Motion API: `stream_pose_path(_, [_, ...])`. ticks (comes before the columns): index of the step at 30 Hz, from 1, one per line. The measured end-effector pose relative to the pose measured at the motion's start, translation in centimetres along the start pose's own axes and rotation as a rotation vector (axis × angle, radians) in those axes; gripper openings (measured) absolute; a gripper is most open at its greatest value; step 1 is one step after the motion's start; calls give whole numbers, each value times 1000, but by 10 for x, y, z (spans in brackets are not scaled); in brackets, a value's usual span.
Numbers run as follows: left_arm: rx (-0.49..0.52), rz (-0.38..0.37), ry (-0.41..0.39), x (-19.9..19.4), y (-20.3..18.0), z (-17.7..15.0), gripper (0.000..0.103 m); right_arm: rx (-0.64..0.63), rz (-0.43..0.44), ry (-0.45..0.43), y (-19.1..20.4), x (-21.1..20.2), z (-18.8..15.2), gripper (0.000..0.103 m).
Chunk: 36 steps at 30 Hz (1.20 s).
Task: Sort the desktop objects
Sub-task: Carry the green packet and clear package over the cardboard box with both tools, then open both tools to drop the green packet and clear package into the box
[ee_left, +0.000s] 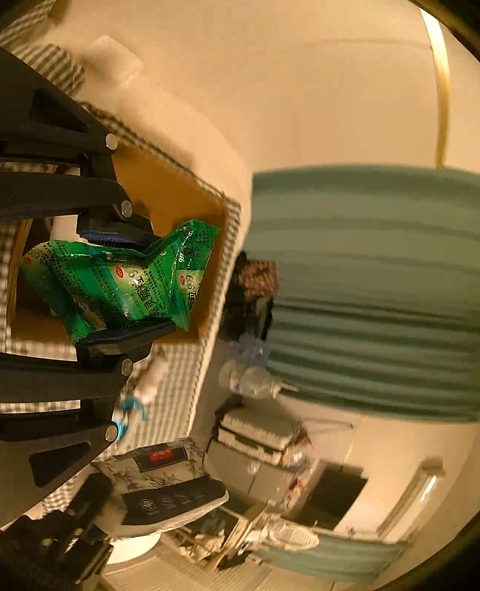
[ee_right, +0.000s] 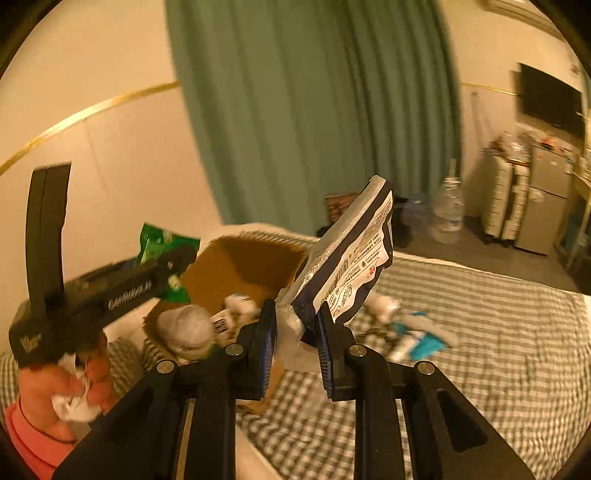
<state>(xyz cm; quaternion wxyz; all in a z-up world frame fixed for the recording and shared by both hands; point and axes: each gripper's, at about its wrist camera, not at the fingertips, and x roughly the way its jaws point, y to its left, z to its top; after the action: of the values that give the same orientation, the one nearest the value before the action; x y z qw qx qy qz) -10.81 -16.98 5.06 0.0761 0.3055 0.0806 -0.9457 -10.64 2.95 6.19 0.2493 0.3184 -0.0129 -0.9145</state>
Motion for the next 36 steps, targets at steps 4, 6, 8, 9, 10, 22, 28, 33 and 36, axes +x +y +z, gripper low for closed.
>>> stream_pose_path(4, [-21, 45, 47, 28, 32, 0, 36, -36, 57, 49, 27, 37, -1, 21])
stream_pose_path(6, [-29, 58, 67, 42, 43, -3, 36, -55, 81, 70, 39, 57, 0, 21])
stream_pose_path(8, [-35, 69, 93, 57, 52, -6, 36, -63, 113, 97, 48, 81, 1, 21])
stream_pose_path(9, [-34, 74, 107, 64, 55, -10, 36, -63, 122, 109, 50, 90, 1, 21])
stream_pose_path(10, [-33, 79, 121, 71, 59, -12, 36, -63, 131, 121, 51, 98, 1, 21])
stream_pose_path(22, [-46, 94, 197, 113, 65, -24, 48, -21, 204, 177, 37, 159, 12, 31])
stream_pose_path(28, [-80, 188, 160, 101, 73, -18, 92, 1, 147, 130, 30, 149, 14, 66])
stream_pose_path(33, [-78, 177, 140, 79, 66, -14, 94, 63, 107, 101, 11, 125, 12, 66])
stream_pose_path(36, [-61, 146, 112, 61, 51, -14, 99, 95, 63, 71, -6, 103, 13, 66])
